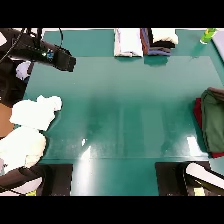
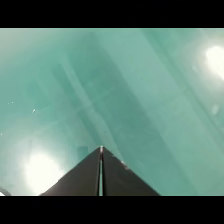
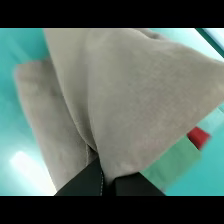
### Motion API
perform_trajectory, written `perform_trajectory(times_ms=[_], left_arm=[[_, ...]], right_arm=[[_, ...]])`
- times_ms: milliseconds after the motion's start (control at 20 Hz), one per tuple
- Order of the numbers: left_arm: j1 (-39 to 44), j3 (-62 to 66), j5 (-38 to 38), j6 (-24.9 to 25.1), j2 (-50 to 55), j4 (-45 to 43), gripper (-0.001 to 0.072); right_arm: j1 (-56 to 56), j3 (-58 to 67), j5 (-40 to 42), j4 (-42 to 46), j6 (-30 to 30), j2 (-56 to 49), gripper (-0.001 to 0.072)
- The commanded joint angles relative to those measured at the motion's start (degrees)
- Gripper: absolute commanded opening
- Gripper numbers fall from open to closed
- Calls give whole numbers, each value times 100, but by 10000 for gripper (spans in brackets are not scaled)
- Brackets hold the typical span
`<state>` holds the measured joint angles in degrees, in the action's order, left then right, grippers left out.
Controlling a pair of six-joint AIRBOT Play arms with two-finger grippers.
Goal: Fold the shirts.
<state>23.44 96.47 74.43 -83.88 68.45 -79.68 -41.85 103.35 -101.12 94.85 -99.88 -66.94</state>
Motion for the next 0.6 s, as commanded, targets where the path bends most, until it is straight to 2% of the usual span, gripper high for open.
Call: perform_trajectory(times_ms=[0,100,350,550], left_arm=[[-2,-2,24,42,4,-2,26],[-2,-2,42,42,4,-2,26],[-2,-2,127,42,4,-2,26],[-2,-2,278,42,4,-2,26]], right_arm=[[-280,-407,-304,133,118,232,19],[-422,-1231,-52,188,144,549,19],[-538,-3344,826,1016,245,1519,20],[-538,-4339,1309,1034,332,1633,21]])
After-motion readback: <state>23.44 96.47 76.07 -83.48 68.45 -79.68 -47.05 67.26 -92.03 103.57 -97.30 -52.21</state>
